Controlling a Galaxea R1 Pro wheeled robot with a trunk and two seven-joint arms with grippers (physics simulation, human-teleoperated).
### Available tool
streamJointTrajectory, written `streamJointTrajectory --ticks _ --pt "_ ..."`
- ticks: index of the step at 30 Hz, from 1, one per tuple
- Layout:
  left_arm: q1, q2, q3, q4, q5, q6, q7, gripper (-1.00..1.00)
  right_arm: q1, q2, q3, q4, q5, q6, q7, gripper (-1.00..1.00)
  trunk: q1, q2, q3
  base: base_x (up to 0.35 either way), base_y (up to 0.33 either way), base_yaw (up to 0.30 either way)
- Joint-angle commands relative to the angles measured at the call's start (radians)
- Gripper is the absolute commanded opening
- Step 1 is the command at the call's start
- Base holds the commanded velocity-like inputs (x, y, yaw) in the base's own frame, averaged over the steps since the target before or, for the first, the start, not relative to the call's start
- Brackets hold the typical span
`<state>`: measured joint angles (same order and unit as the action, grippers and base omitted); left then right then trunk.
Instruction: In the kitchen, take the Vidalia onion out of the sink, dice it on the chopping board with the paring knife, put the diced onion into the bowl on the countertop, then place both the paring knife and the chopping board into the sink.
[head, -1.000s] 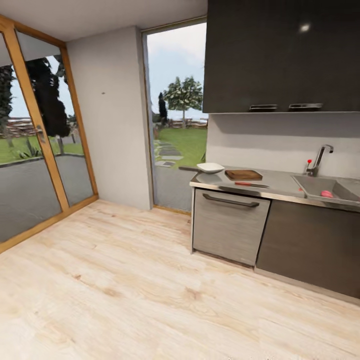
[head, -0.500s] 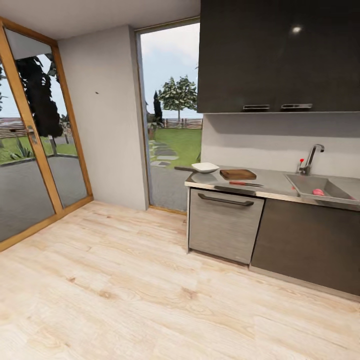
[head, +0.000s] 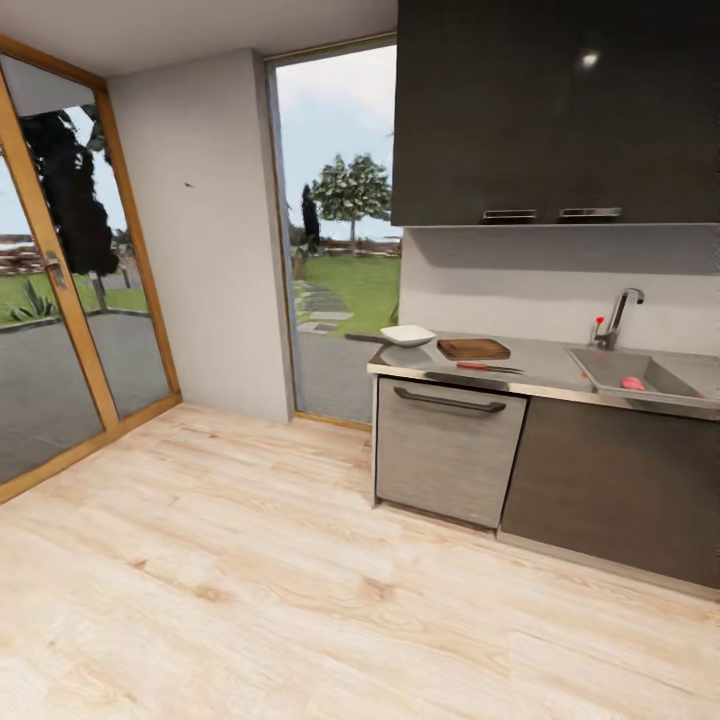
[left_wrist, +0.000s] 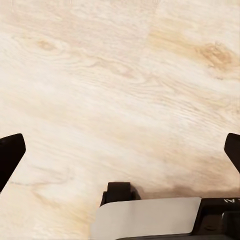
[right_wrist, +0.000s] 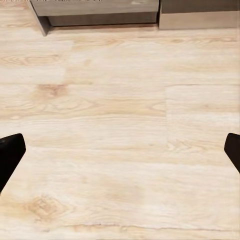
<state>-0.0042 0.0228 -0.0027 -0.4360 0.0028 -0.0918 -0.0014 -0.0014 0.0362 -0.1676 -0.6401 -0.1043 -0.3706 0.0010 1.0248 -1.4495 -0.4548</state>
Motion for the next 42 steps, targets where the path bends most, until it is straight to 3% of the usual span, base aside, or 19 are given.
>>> streamJointTrajectory --ticks 1,15,42 --pt "0.0 0.0 0.0 0.001 0.0 -0.003 0.0 1.0 0.0 0.001 -0.001 -0.001 -0.008 -0.002 0.002 1.0 0.0 0.0 -0.001 0.111 0.185 -0.193" --pt "0.0 0.0 -0.001 0.002 0.0 -0.003 0.0 1.0 0.0 0.001 -0.001 0.0 -0.008 -0.002 0.002 1.0 0.0 0.0 0.004 0.109 0.093 -0.224" --pt "0.0 0.0 -0.003 0.002 -0.003 -0.003 0.0 1.0 0.0 0.001 0.0 0.0 -0.006 -0.002 0.001 1.0 0.0 0.0 0.004 0.054 0.0 -0.043"
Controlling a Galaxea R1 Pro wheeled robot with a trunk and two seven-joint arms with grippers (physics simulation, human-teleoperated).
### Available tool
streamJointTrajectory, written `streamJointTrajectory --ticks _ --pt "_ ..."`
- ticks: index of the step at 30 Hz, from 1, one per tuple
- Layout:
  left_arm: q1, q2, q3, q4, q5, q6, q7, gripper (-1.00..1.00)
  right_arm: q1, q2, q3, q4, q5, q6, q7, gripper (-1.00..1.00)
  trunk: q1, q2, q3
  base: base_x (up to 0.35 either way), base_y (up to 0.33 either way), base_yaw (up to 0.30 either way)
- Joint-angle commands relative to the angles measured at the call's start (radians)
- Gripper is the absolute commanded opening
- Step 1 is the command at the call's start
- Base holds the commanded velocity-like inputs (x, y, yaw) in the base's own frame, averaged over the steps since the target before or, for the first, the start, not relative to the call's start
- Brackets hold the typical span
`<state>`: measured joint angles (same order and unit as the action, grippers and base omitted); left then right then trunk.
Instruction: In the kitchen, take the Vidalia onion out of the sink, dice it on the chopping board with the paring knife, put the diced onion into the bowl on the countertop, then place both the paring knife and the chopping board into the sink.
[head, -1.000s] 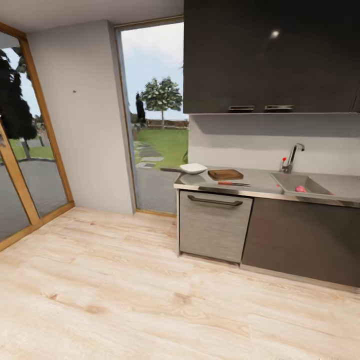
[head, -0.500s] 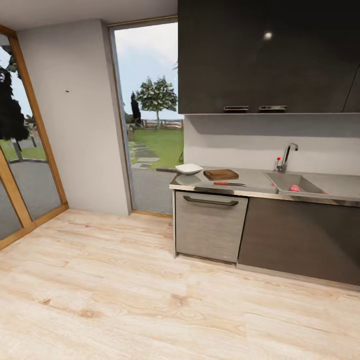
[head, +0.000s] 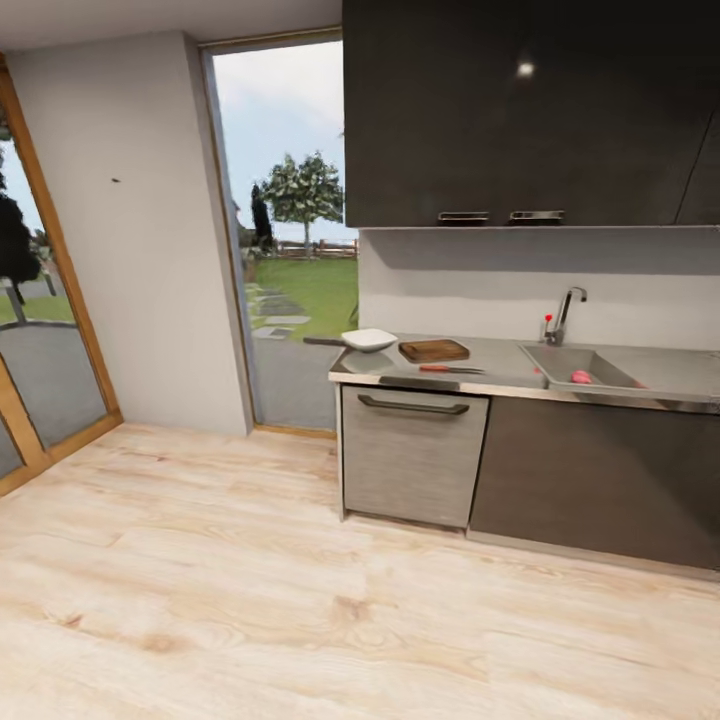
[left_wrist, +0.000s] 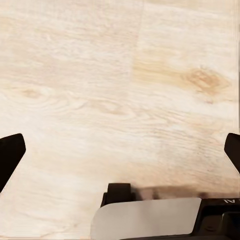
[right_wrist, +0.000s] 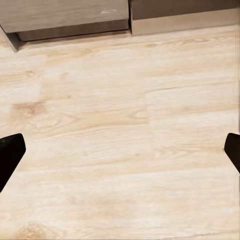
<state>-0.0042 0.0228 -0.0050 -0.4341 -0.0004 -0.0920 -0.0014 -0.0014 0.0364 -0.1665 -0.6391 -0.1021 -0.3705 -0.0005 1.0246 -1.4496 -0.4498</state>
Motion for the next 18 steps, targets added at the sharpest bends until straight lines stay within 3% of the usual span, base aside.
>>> streamJointTrajectory --ticks 1,18 --pt "0.0 0.0 -0.001 0.001 0.0 -0.003 0.0 1.0 0.0 0.001 -0.001 -0.001 -0.008 -0.002 0.002 1.0 0.0 0.0 -0.001 0.244 0.0 -0.218" --pt "0.0 0.0 -0.001 0.001 -0.001 -0.008 0.0 1.0 0.0 0.002 -0.001 -0.001 -0.008 -0.002 0.004 1.0 0.0 0.0 -0.001 0.263 0.0 -0.237"
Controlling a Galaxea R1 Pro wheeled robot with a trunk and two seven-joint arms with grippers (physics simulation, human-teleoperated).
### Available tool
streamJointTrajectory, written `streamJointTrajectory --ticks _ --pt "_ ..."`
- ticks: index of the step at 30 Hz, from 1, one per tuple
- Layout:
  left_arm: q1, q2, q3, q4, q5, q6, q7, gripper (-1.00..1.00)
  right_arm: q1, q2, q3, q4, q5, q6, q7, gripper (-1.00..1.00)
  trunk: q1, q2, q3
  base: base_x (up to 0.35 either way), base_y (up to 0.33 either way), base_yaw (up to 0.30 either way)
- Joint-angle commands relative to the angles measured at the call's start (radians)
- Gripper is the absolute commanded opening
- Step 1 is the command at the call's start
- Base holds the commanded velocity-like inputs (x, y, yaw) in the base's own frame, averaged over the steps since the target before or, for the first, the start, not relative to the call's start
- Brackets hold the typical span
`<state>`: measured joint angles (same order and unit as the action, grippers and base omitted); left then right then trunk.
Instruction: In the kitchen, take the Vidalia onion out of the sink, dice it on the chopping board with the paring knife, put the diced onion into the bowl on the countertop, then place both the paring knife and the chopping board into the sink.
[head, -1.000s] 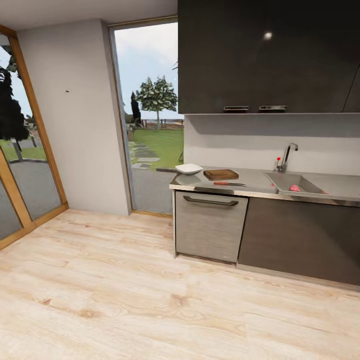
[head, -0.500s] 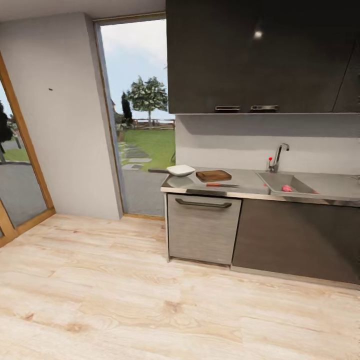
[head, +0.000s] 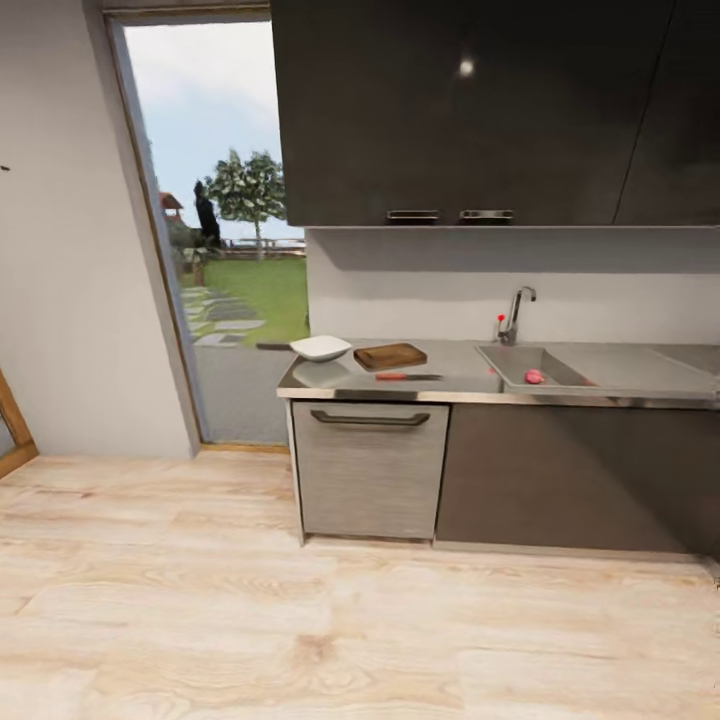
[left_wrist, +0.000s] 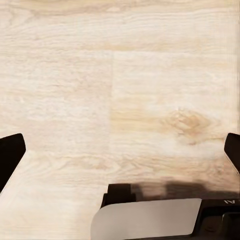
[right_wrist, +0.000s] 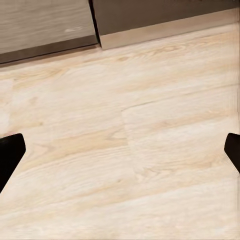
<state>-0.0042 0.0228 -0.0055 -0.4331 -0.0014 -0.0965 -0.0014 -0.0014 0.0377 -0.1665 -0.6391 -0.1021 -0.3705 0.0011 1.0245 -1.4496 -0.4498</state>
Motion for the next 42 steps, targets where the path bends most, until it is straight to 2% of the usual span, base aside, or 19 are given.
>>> streamJointTrajectory --ticks 1,11,24,42 --pt "0.0 0.0 -0.001 0.0 0.0 -0.003 0.0 1.0 0.0 0.001 -0.001 -0.001 -0.008 -0.002 0.002 1.0 0.0 0.0 -0.001 0.266 0.0 -0.24" --pt "0.0 0.0 -0.001 0.0 0.0 -0.003 0.0 1.0 0.0 0.003 0.001 -0.001 -0.007 -0.005 -0.002 1.0 0.0 0.0 -0.001 0.238 0.0 -0.185" --pt "0.0 0.0 0.002 -0.005 0.0 -0.003 0.0 1.0 0.0 -0.003 0.002 0.034 -0.002 -0.008 -0.001 1.0 0.0 0.0 -0.001 0.109 -0.004 -0.007" --pt "0.0 0.0 0.002 -0.003 0.001 -0.003 0.0 1.0 0.0 -0.002 0.002 0.033 -0.001 -0.008 -0.002 1.0 0.0 0.0 -0.001 0.306 -0.112 0.013"
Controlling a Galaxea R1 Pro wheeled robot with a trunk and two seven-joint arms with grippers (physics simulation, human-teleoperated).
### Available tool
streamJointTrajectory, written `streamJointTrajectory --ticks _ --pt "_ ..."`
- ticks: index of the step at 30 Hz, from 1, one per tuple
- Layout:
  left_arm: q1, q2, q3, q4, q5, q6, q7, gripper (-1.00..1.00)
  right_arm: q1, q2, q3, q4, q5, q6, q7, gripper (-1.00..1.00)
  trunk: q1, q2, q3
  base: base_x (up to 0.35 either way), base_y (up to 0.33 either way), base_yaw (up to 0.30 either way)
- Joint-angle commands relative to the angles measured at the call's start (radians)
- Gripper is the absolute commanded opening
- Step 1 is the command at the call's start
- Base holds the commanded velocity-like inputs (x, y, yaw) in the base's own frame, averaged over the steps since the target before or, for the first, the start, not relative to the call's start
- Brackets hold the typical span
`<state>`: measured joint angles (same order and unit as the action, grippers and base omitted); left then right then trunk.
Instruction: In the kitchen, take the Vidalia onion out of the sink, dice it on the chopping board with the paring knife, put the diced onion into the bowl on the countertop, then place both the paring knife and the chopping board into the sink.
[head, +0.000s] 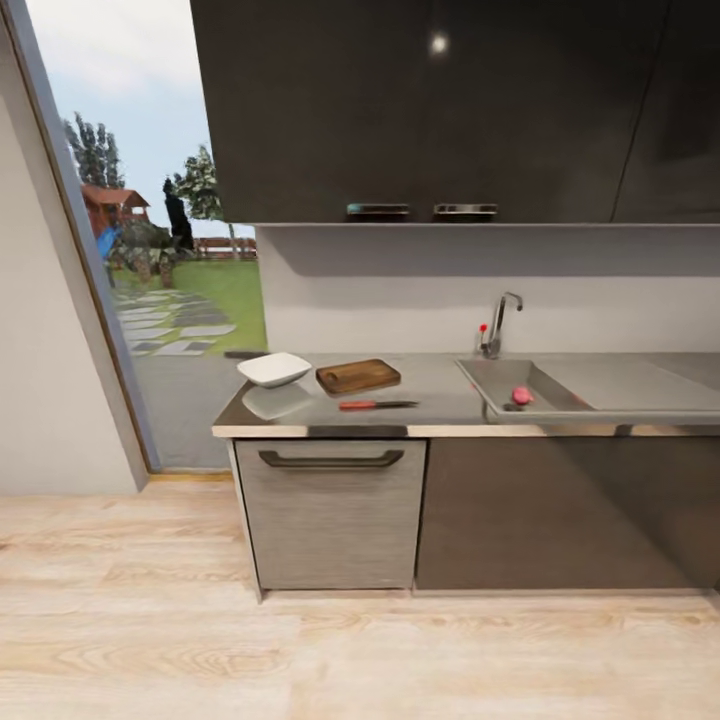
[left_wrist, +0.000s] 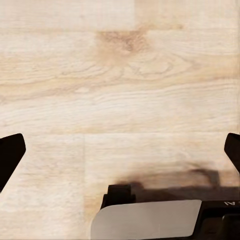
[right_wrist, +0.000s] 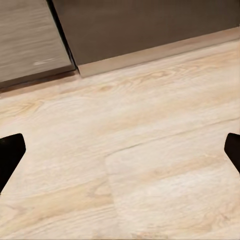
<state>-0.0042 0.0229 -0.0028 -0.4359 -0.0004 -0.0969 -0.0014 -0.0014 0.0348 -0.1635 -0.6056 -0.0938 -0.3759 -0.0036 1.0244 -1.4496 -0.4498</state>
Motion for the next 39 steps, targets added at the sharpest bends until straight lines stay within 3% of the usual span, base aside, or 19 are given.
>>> streamJointTrajectory --ticks 1,8,17,39 --pt "0.0 0.0 0.0 0.0 0.0 -0.003 0.0 1.0 0.0 0.0 -0.001 0.0 -0.009 -0.002 0.002 1.0 0.001 0.0 -0.001 0.32 -0.12 0.132" --pt "0.0 0.0 -0.001 0.001 0.001 -0.003 0.0 1.0 0.0 0.0 -0.001 0.001 -0.009 -0.002 0.002 1.0 0.001 0.0 -0.001 0.299 -0.118 0.161" --pt "0.0 -0.009 0.0 -0.003 0.006 -0.002 0.0 1.0 0.0 -0.001 -0.002 0.001 -0.01 -0.001 0.002 1.0 0.001 0.0 -0.001 0.047 -0.022 0.084" --pt "0.0 -0.017 0.001 -0.006 0.007 -0.001 0.001 1.0 0.0 -0.003 -0.006 0.001 -0.01 -0.003 0.002 1.0 -0.084 0.154 0.068 0.0 0.0 0.001"
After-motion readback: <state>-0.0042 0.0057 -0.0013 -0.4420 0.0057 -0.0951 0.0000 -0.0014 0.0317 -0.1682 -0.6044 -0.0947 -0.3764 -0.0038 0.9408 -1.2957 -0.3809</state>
